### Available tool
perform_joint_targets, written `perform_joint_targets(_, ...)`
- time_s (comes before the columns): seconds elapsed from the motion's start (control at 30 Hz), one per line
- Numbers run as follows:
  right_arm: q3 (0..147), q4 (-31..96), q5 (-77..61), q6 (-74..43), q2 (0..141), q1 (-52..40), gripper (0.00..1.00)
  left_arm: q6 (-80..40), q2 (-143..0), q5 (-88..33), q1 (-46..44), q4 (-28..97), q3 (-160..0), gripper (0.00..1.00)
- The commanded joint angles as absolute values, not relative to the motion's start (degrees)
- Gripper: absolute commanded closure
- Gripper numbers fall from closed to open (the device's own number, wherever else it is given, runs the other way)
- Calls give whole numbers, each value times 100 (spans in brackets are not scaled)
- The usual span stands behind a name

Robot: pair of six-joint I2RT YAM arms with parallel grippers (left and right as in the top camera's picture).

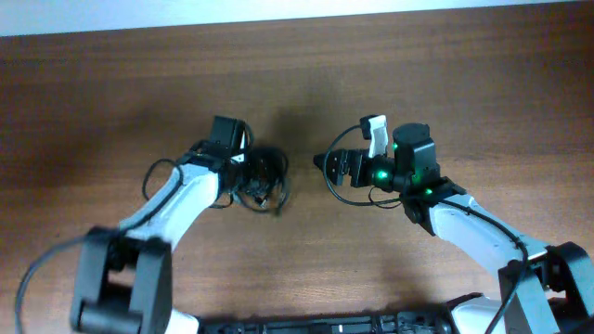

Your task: Untangle cables

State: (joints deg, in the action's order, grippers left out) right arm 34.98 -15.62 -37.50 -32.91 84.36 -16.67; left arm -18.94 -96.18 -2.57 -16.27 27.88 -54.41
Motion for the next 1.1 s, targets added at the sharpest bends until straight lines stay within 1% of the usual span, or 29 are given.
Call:
perform_joint_targets(0.0,3557,-1584,-4248,-3673,8364,-1734,1,-2071,-8648,-587,-1625,2755,-5472,100)
perform_joint_targets(0.07,3557,-1643,-4268,-3688,8372,-1859,1,-2150,-8429,-932,-1625,2755,-5472,100)
perform_joint_targets(0.13,3557,-1785,-4270,-3691,8374,-2084,1,-2447,-8318,-974,-1625,2755,-5472,100)
perform_joint_targets(0.2,3557,-2137,-4193,-3688,8379,-2416,1,-2722,-8311,-1162,-1625,2755,-5472,100)
perform_joint_targets(0.27,3557,-2191,-3422,-3688,8383,-2744,4,-2766,-8311,-1426,-1653,2755,-5472,100)
perform_joint_targets(0.3,3557,-2222,-2834,-3693,8407,-2921,9,-2762,-8311,-1551,-1708,2757,-5472,100)
perform_joint_targets(0.33,3557,-2274,-2652,-3693,8418,-2985,12,-2762,-8311,-1566,-1726,2757,-5472,100)
perform_joint_targets(0.43,3559,-2602,-2523,-3691,8499,-3218,30,-2757,-8311,-1612,-1865,2755,-5472,100)
perform_joint_targets(0.57,3559,-2622,-2477,-3693,8503,-3223,47,-2716,-8152,-1876,-1940,2753,-5472,100)
perform_joint_targets(0.6,3559,-2620,-2480,-3693,8503,-3223,53,-2716,-8023,-1874,-1940,2753,-5472,100)
perform_joint_targets(0.63,3559,-2620,-2477,-3691,8503,-3223,64,-2716,-7824,-1872,-1940,2751,-5472,100)
perform_joint_targets(0.77,3559,-2622,-2482,-3691,8503,-3218,96,-2714,-7376,-1868,-1940,2759,-5470,100)
perform_joint_targets(0.8,3559,-2622,-2482,-3691,8501,-3218,96,-2714,-7369,-1868,-1940,2757,-5470,98)
perform_joint_targets(0.83,3559,-2617,-2482,-3688,8501,-3218,96,-2714,-7369,-1865,-1940,2757,-5470,88)
perform_joint_targets(0.87,3557,-2585,-2480,-3662,8501,-3216,96,-2449,-7367,-1868,-1933,2755,-5470,61)
perform_joint_targets(0.9,3557,-2510,-2484,-3621,8501,-3197,96,-1999,-7343,-1865,-1933,2753,-5472,49)
perform_joint_targets(1.0,3557,-2381,-2731,-3623,8501,-3052,96,-1190,-7216,-1647,-1933,2753,-5599,45)
perform_joint_targets(1.07,3557,-2390,-3020,-3623,8501,-2978,96,-1111,-7196,-1111,-1933,2755,-5662,48)
